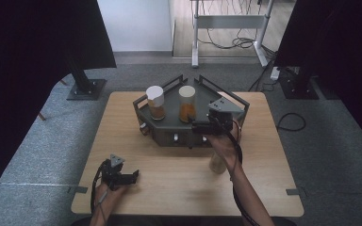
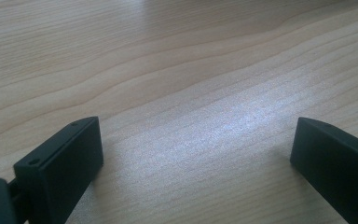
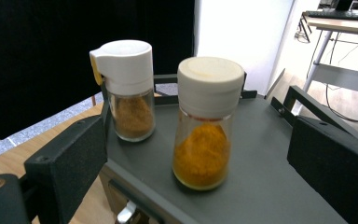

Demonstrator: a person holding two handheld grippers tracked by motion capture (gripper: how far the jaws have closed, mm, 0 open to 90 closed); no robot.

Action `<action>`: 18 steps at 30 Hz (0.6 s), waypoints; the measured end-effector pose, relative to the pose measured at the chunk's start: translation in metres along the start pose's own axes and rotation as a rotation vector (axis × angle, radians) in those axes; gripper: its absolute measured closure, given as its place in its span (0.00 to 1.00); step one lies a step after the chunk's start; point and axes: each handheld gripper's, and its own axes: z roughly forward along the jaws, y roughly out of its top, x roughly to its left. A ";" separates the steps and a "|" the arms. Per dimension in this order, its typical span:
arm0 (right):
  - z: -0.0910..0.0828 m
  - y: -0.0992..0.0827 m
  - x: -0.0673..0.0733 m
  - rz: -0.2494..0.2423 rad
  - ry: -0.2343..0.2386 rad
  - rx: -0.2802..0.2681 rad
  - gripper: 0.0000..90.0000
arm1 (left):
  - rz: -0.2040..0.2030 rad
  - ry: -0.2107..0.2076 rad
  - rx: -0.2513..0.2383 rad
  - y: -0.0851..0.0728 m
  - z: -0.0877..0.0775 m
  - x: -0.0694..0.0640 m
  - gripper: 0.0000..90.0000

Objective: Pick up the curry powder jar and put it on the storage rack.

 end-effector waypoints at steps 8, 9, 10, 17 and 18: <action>-0.017 -0.009 0.001 -0.014 -0.015 0.002 0.05 | -0.001 0.000 0.000 0.000 0.000 0.000 0.02; -0.019 -0.010 0.001 -0.013 -0.017 0.001 0.05 | -0.001 0.000 -0.001 0.000 0.000 0.000 0.02; -0.021 -0.011 0.001 -0.011 -0.019 0.001 0.05 | -0.001 0.000 0.000 0.000 0.000 -0.001 0.02; -0.036 -0.019 -0.002 -0.007 -0.033 0.000 0.05 | -0.002 0.001 0.000 0.000 0.000 -0.001 0.02; -0.038 -0.020 -0.003 -0.006 -0.036 0.001 0.05 | -0.003 0.001 0.000 0.000 0.000 -0.001 0.02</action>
